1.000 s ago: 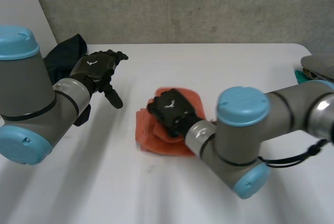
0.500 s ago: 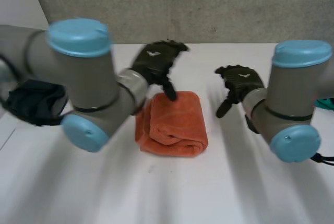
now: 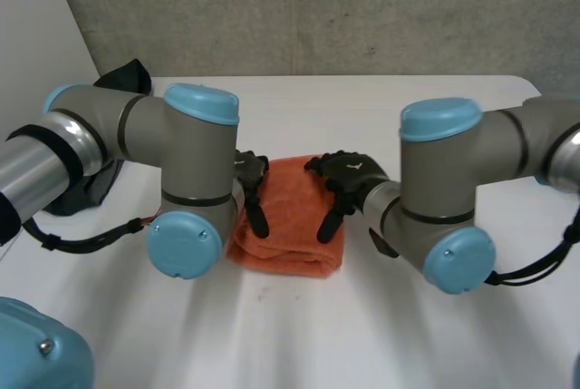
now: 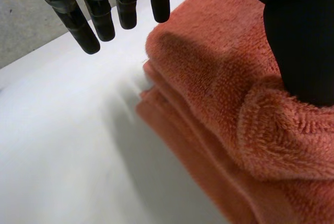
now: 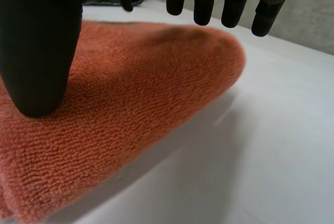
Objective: Fold the laundry.
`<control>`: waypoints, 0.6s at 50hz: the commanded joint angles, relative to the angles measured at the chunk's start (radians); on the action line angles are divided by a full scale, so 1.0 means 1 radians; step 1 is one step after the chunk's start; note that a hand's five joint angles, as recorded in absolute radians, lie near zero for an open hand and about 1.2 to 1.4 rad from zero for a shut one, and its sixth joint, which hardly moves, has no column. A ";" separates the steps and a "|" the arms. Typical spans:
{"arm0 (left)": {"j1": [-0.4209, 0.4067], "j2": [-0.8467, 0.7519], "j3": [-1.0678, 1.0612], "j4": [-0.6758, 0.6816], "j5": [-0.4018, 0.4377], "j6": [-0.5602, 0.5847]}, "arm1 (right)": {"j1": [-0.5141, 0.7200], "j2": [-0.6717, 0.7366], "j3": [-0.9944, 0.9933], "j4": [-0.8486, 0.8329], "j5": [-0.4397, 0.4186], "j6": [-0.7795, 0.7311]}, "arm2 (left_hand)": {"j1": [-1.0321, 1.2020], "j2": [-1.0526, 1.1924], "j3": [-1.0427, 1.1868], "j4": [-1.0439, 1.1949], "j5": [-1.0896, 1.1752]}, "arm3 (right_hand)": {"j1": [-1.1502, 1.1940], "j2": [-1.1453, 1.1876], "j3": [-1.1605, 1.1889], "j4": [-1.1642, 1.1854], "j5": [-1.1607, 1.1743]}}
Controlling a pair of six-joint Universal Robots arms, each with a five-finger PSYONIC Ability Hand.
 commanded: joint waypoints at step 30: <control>0.090 0.397 -0.064 0.038 0.682 0.083 | 0.228 -0.243 0.472 -0.361 0.258 -0.425 | -0.011 -0.029 -0.032 -0.026 -0.049 | -0.044 -0.032 -0.032 -0.036 -0.048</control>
